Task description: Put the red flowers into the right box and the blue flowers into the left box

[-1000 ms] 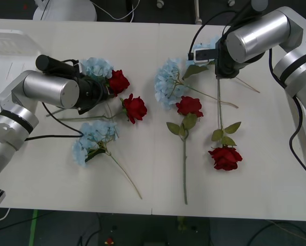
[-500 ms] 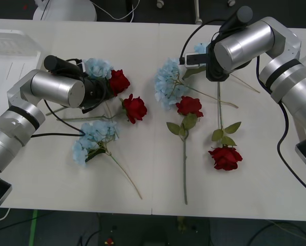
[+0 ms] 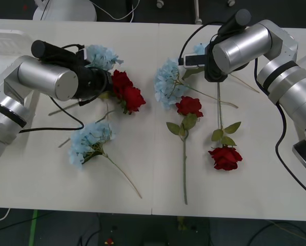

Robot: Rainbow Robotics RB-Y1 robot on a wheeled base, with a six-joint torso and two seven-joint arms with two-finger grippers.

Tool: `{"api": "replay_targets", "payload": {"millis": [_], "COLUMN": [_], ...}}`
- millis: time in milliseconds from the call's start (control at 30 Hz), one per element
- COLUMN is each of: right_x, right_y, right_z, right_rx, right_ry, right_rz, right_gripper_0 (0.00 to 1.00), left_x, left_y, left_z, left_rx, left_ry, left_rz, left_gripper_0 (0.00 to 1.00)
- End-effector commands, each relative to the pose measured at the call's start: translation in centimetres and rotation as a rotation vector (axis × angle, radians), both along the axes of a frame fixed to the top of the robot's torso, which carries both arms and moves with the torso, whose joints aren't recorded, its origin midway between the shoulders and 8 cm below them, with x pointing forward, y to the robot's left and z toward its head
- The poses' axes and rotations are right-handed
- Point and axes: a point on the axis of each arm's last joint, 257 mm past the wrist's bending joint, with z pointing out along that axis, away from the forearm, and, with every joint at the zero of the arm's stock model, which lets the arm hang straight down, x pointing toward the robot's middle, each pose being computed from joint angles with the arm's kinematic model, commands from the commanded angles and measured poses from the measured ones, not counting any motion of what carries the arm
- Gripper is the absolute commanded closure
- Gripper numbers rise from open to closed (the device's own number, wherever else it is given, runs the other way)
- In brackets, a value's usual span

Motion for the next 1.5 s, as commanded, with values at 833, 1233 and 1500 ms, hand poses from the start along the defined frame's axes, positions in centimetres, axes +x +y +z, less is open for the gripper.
{"api": "replay_targets", "payload": {"millis": [833, 1233, 1500], "right_x": [2.6, 3.5, 3.2], "right_y": [0.4, 1.9, 2.4], "right_z": [6.3, 3.6, 3.1], "right_rx": [0.114, 0.09, 0.081], "right_ry": [-0.093, -0.13, -0.118], "right_rz": [-0.011, -0.002, 0.006], "right_gripper_0": [0.03, 0.8, 1.0], "left_x": [-5.9, -6.1, -5.2], "left_y": [13.5, 34.8, 43.9], "left_z": [18.6, 19.8, 19.0], "left_rx": [-0.054, 0.274, 0.33], "left_ry": [-0.422, -0.469, -0.403], "left_rz": [-0.088, 0.216, 0.411], "left_gripper_0": [1.0, 1.0, 1.0]}}
